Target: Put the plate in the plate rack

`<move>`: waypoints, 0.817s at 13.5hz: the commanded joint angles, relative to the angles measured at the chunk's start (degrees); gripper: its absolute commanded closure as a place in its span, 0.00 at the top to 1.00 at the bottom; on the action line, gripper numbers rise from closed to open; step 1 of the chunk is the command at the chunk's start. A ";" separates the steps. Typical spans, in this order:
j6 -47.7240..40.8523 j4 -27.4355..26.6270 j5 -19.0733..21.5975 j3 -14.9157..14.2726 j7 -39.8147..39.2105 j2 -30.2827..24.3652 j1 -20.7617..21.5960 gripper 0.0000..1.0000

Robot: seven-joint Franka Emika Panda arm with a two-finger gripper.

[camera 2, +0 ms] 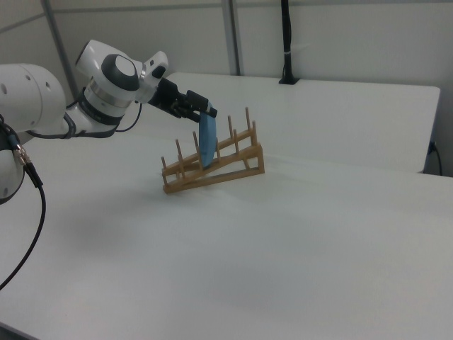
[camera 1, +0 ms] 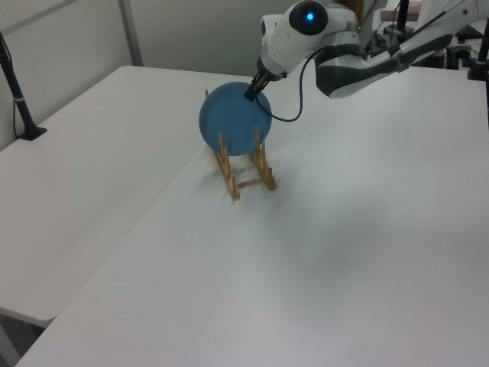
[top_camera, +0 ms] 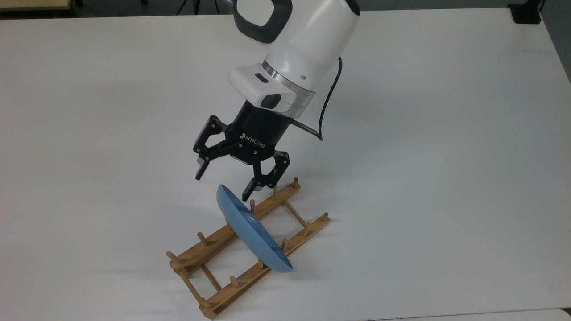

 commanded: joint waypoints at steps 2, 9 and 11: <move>-3.56 -1.54 15.62 -0.15 -1.64 -5.42 1.53 1.00; -26.32 -2.77 43.33 -0.76 -28.15 -13.15 1.54 1.00; -30.74 -7.32 46.42 -0.94 -33.97 -17.80 1.02 1.00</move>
